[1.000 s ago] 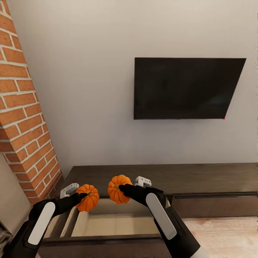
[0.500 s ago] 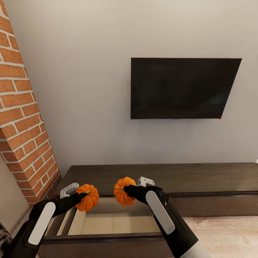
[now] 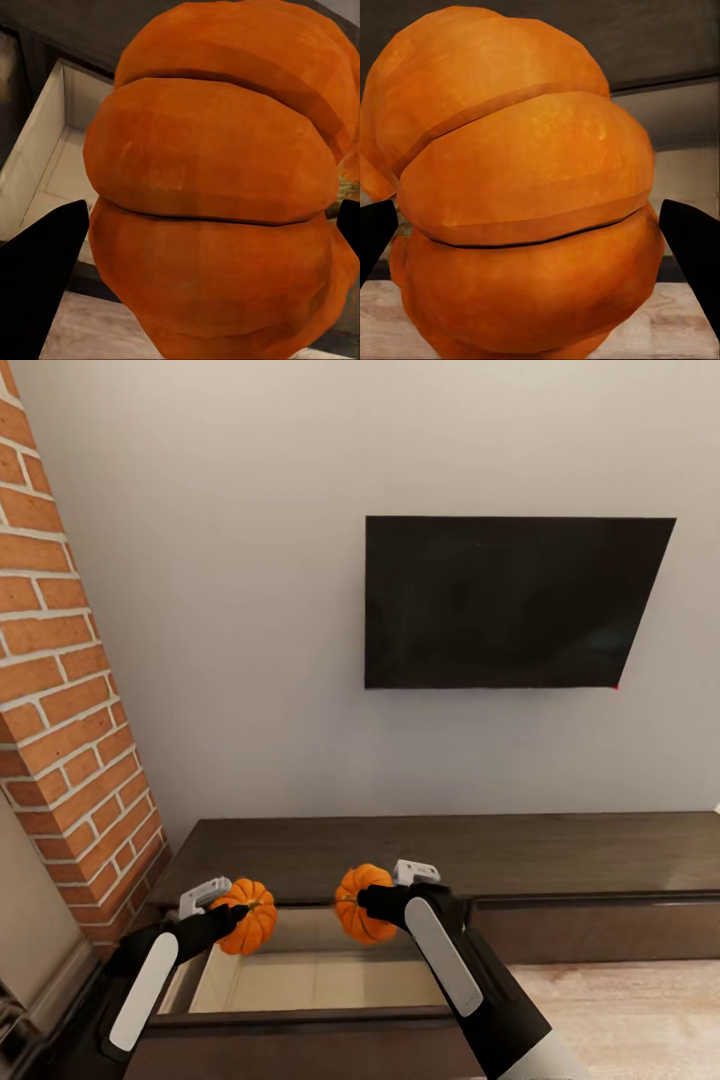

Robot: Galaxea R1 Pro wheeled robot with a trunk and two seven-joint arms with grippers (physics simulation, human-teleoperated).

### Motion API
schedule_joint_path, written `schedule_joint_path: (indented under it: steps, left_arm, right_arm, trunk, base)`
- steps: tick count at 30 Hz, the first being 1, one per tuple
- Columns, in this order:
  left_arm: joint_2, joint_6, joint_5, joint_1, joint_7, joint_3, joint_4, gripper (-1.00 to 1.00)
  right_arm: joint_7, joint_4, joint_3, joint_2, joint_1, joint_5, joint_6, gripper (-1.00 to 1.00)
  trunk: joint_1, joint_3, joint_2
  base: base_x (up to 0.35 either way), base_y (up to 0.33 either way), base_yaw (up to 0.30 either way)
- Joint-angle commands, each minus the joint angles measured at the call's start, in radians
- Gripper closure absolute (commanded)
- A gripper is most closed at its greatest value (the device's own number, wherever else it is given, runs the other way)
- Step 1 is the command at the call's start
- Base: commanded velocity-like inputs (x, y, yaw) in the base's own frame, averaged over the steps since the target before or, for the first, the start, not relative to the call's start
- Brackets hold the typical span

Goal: Place each of the two pumpkins and all three candles from the living room inside a cabinet in the living room (use any cabinet), then make sure every cabinet is closed, and position the cauldron so it is next to a table in the living room.

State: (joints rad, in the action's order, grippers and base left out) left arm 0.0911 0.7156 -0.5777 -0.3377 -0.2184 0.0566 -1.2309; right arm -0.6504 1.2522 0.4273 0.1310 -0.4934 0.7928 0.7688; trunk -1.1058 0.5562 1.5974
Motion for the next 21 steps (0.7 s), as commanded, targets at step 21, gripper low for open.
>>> schedule_joint_path:
  steps: [21]
  left_arm:
    - [-0.082,-0.076,0.084,0.0,-0.045,-0.01,0.067,1.0]
  right_arm:
    - [0.005,-0.037,0.004,0.003,0.001,-0.001,-0.001,1.0]
  trunk:
    - [-0.081,0.066,0.147]
  base:
    - [0.0,0.0,0.0]
